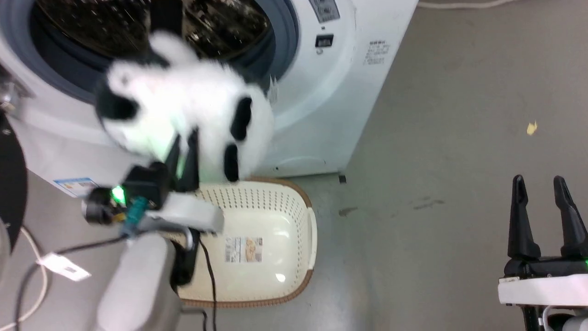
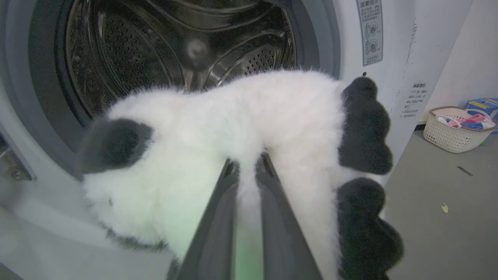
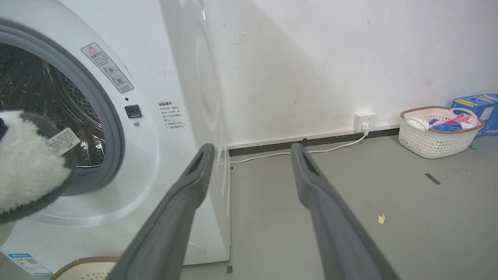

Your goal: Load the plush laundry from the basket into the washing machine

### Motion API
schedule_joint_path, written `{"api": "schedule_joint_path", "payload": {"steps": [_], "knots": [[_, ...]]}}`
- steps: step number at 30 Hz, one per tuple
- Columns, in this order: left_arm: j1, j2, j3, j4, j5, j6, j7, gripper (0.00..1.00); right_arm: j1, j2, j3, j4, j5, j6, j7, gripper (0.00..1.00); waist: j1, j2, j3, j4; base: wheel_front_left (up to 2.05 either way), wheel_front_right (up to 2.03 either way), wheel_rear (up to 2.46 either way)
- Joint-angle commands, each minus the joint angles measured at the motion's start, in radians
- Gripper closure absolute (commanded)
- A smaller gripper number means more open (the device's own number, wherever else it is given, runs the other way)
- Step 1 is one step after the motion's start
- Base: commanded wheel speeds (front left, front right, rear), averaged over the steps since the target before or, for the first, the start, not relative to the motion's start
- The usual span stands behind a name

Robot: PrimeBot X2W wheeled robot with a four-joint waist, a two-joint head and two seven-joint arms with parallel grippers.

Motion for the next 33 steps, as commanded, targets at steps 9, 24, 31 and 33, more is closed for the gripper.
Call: {"api": "schedule_joint_path", "payload": {"steps": [9, 24, 31, 33], "knots": [[-0.316, 0.098, 0.053, -0.081, 0.03, 0.014, 0.128, 1.0, -0.082, -0.001, 0.015, -0.009, 0.04, -0.001, -0.004, 0.0, 0.0, 0.0, 0.217, -0.099, 0.0, 0.0, 0.0], [-0.877, 0.248, 0.059, 0.318, 0.107, -0.013, 0.306, 1.0, -0.176, -0.001, 0.057, 0.022, 0.123, -0.001, -0.004, 0.0, 0.0, 0.0, 0.44, -0.223, 0.0, 0.0, 0.0], [-0.994, 0.26, 0.023, 0.527, 0.141, -0.012, 0.314, 1.0, -0.181, -0.001, 0.07, 0.024, 0.14, -0.001, -0.004, 0.0, 0.0, 0.0, 0.476, -0.235, 0.0, 0.0, 0.0], [-1.012, 0.253, 0.018, 0.561, 0.14, -0.014, 0.296, 1.0, -0.183, -0.001, 0.067, 0.027, 0.139, -0.001, -0.004, 0.0, 0.0, 0.0, 0.476, -0.232, 0.0, 0.0, 0.0]]}}
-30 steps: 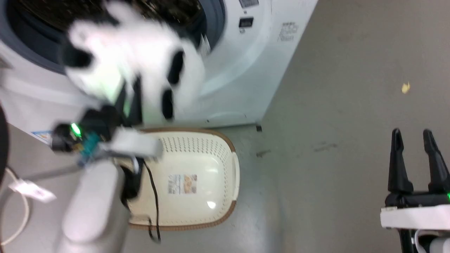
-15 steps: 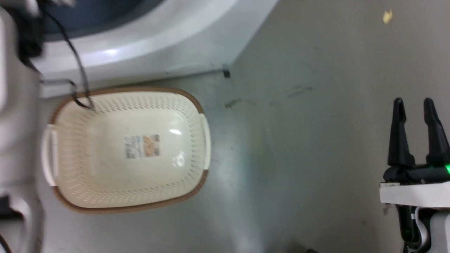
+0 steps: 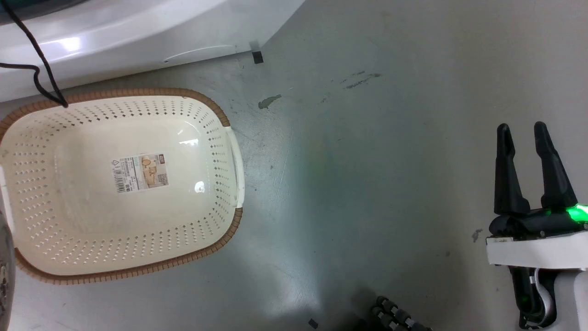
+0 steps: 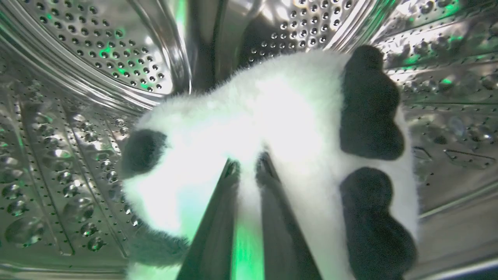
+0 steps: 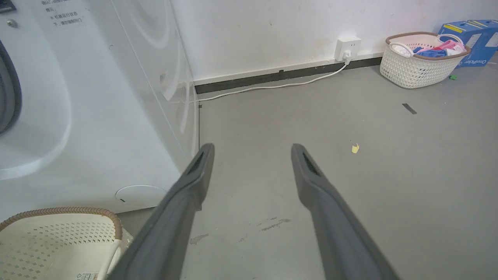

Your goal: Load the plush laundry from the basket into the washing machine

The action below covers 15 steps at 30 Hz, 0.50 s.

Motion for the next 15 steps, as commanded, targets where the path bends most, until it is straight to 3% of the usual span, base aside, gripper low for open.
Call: {"api": "schedule_joint_path", "payload": {"steps": [1, 2, 3, 9, 15], "knots": [[-0.017, -0.007, -0.008, 0.023, 0.004, -0.003, -0.021, 1.0, -0.02, -0.001, -0.003, 0.003, 0.002, -0.001, -0.004, 0.0, -0.0002, 0.0, -0.002, 0.004, 0.0, 0.0, 0.0], [-0.018, -0.01, -0.01, 0.038, 0.002, -0.005, -0.035, 0.77, -0.024, -0.001, -0.005, 0.002, 0.0, -0.001, -0.004, 0.0, -0.0002, 0.0, -0.007, 0.007, 0.0, 0.0, 0.0], [-0.016, -0.013, -0.013, 0.052, 0.001, -0.005, -0.052, 0.0, -0.026, -0.001, -0.008, 0.0, -0.002, -0.001, -0.004, 0.0, -0.0002, 0.0, -0.014, 0.01, 0.0, 0.0, 0.0], [0.036, -0.051, 0.003, 0.123, -0.039, 0.001, -0.185, 0.0, -0.026, -0.001, -0.035, -0.012, -0.04, -0.001, -0.004, 0.0, -0.0002, 0.0, -0.092, 0.05, 0.0, 0.0, 0.0], [0.167, -0.115, 0.001, 0.136, -0.077, -0.036, -0.297, 0.0, -0.004, -0.001, -0.072, -0.034, -0.103, -0.001, -0.004, 0.0, -0.0002, 0.0, -0.239, 0.126, 0.0, 0.0, 0.0]]}}
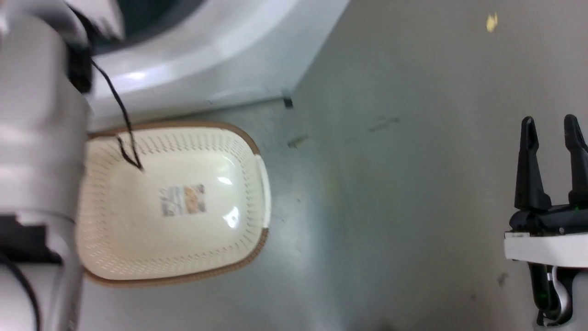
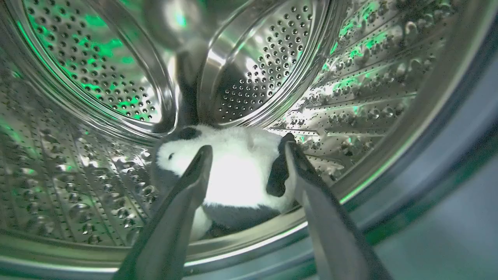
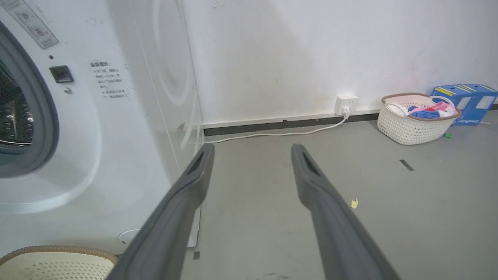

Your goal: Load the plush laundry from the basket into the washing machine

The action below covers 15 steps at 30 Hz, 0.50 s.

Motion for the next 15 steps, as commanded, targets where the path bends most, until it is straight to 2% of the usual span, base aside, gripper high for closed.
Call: {"api": "schedule_joint_path", "payload": {"steps": [1, 4, 15], "knots": [[0.036, 0.0, -0.007, -0.006, 0.009, -0.005, -0.009, 0.0, 0.012, -0.001, -0.004, -0.008, -0.011, -0.001, -0.004, 0.0, 0.0, -0.0001, -0.096, 0.065, 0.0, 0.0, 0.0], [0.142, -0.024, -0.017, -0.077, 0.009, -0.008, -0.015, 0.0, 0.038, -0.006, -0.007, -0.017, -0.041, -0.001, -0.004, 0.0, 0.0, -0.0001, -0.176, 0.11, 0.0, 0.0, 0.0], [0.722, -0.156, 0.068, -0.553, -0.08, -0.003, -0.016, 0.0, 0.161, -0.015, -0.004, -0.021, -0.095, -0.001, -0.004, 0.0, 0.0, -0.0001, -0.425, 0.243, 0.0, 0.0, 0.0]]}}
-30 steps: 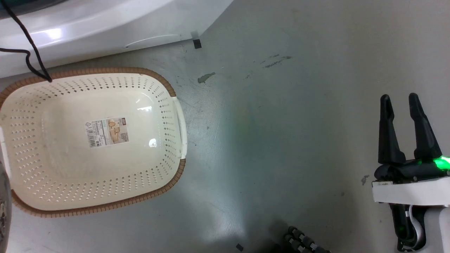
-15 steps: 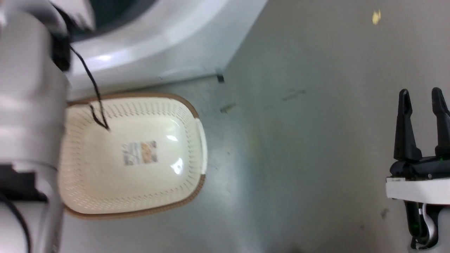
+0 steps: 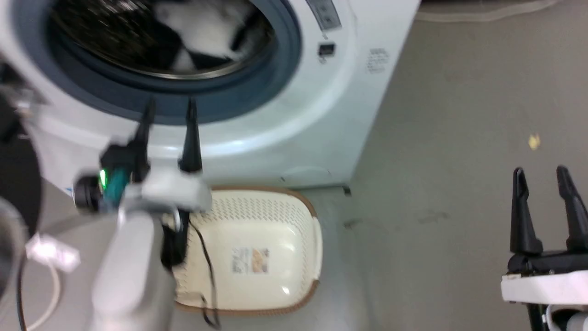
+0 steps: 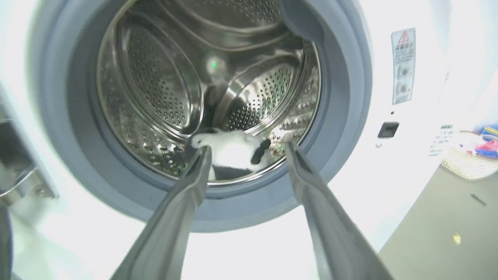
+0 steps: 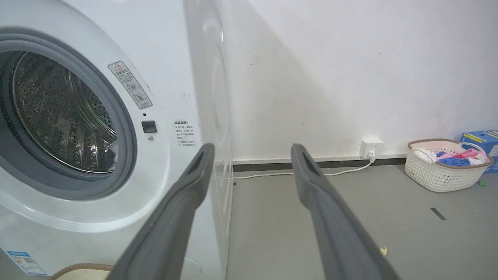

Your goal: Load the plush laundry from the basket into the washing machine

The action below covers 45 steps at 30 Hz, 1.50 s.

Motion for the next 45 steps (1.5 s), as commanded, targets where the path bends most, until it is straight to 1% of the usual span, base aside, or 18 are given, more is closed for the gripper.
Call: {"api": "schedule_joint_path", "payload": {"steps": [1, 7, 11, 20, 26, 27, 45], "knots": [[0.049, -0.016, 0.01, -0.029, -0.011, 0.004, -0.005, 0.0, 0.017, -0.001, 0.004, -0.002, -0.006, -0.001, -0.004, 0.0, 0.0005, -0.0001, -0.097, 0.08, 0.0, 0.0, 0.0], [0.304, -0.062, 0.01, -0.194, 0.015, 0.039, -0.005, 0.0, 0.074, 0.006, 0.023, 0.002, -0.014, -0.001, -0.004, 0.0, 0.0005, -0.0001, -0.157, 0.12, 0.0, 0.0, 0.0], [0.415, -0.075, 0.007, -0.23, 0.024, 0.05, -0.005, 0.0, 0.113, 0.01, 0.031, 0.01, -0.012, -0.001, -0.004, 0.0, 0.0005, -0.0001, -0.183, 0.142, 0.0, 0.0, 0.0], [0.562, -0.088, -0.005, -0.263, 0.04, 0.077, -0.005, 0.0, 0.157, 0.012, 0.075, 0.036, -0.036, -0.001, -0.004, 0.0, 0.0005, -0.0001, -0.217, 0.158, 0.0, 0.0, 0.0], [0.575, -0.09, -0.002, -0.278, 0.048, 0.069, -0.005, 0.0, 0.16, 0.012, 0.081, 0.064, -0.03, -0.001, -0.004, 0.0, 0.0005, -0.0001, -0.217, 0.16, 0.0, 0.0, 0.0], [0.576, -0.09, -0.002, -0.277, 0.045, 0.065, -0.005, 1.0, 0.158, 0.012, 0.085, 0.068, -0.036, -0.001, -0.004, 1.0, 0.0005, -0.0001, -0.217, 0.16, 0.0, 0.0, 0.0], [0.565, -0.09, 0.011, -0.288, 0.067, 0.057, 0.027, 1.0, 0.135, 0.01, 0.092, 0.07, -0.047, 0.0, 0.027, 1.0, 0.0005, -0.0001, -0.22, 0.159, 0.0, 0.0, 0.0]]}}
